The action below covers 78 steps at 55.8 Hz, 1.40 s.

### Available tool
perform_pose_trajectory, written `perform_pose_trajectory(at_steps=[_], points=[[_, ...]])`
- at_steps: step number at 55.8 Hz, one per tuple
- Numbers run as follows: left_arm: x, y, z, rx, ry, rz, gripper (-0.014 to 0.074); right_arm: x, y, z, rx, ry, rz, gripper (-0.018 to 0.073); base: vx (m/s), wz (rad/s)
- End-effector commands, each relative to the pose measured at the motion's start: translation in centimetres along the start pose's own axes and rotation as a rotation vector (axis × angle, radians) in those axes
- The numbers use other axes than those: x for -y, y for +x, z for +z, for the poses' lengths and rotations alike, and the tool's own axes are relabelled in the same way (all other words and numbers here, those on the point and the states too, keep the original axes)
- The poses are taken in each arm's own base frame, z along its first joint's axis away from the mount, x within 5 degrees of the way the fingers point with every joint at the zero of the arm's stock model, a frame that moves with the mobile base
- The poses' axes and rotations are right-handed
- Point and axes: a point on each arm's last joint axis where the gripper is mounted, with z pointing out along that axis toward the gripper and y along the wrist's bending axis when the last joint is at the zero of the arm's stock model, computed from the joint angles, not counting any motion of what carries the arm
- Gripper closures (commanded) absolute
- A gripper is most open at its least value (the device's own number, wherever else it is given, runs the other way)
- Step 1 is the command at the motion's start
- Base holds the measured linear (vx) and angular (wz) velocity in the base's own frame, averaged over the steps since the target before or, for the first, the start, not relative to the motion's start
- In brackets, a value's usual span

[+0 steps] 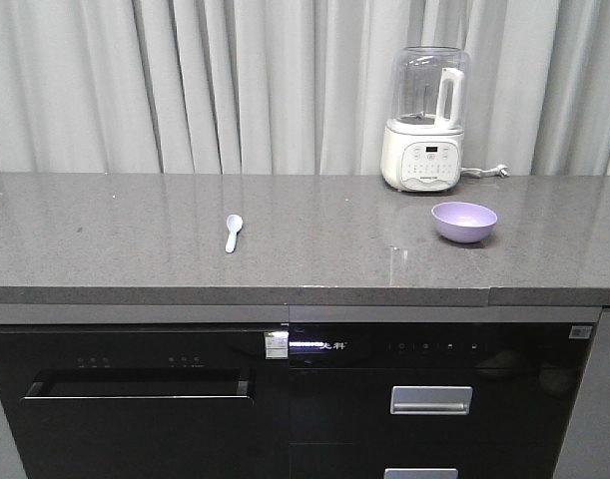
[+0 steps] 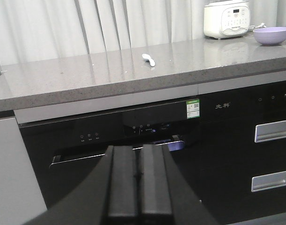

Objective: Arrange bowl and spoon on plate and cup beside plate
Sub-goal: 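Drive the base toward the white spoon and lilac bowl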

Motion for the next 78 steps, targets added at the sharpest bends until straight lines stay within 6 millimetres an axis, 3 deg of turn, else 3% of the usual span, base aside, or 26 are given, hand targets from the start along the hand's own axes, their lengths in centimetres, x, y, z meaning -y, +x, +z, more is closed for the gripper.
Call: perform_pose_trajectory(at_steps=[1,78], points=[[-0.05,-1.64,-0.32,0.120,-0.001,-0.012,0.0600,-0.11,-0.68,-0.04,0.084,-0.011,-0.010,0.0568,0.00,0.00],[-0.05,-1.64,-0.32,0.120,-0.001,-0.012,0.0600,-0.11,-0.68,-0.04,0.084,-0.011,-0.010,0.0568,0.03,-0.09]])
